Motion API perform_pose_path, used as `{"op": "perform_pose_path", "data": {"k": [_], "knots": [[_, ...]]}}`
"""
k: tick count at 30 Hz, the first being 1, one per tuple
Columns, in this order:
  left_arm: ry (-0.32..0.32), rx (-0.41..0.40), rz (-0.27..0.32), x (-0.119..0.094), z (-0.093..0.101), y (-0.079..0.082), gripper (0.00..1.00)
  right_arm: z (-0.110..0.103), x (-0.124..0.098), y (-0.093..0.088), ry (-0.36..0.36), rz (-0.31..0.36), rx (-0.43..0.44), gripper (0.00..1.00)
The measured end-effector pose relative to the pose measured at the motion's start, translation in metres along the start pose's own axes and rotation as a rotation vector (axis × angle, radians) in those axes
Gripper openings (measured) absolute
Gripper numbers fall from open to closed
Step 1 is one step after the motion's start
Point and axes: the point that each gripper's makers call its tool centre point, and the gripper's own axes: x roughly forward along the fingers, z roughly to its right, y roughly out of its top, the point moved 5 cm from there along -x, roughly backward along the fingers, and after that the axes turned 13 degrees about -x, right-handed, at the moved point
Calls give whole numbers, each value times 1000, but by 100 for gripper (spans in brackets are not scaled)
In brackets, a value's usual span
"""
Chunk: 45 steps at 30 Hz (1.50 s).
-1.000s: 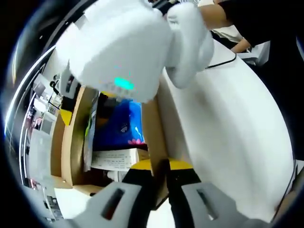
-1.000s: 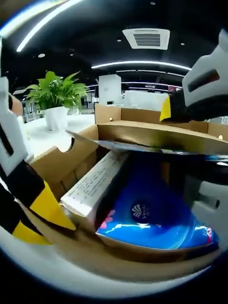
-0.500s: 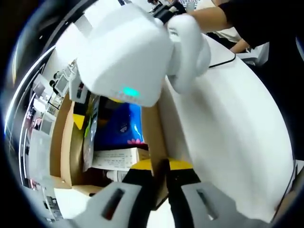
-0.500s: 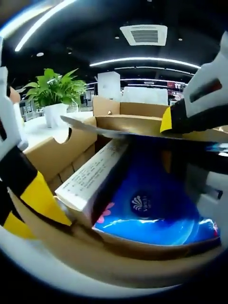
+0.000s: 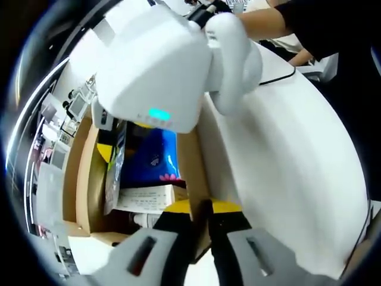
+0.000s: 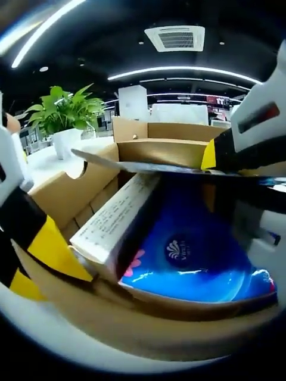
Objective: Operate the shoe box by opening the lid, removing the specified soft item, and placing it in the target area until the item is outside and the box remains undamaged.
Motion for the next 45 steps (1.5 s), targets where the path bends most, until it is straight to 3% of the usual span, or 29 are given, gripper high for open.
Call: {"op": "perform_pose_path", "data": {"k": [19, 27, 45], "knots": [[-4, -16, 5, 0, 2, -1, 8, -2, -4, 3, 33, -22, -42, 1], [-6, -14, 2, 1, 3, -2, 7, -1, -6, 4, 7, -16, 7, 1], [-6, -13, 0, 0, -2, -2, 7, 5, -1, 4, -28, 6, 12, 1]]}}
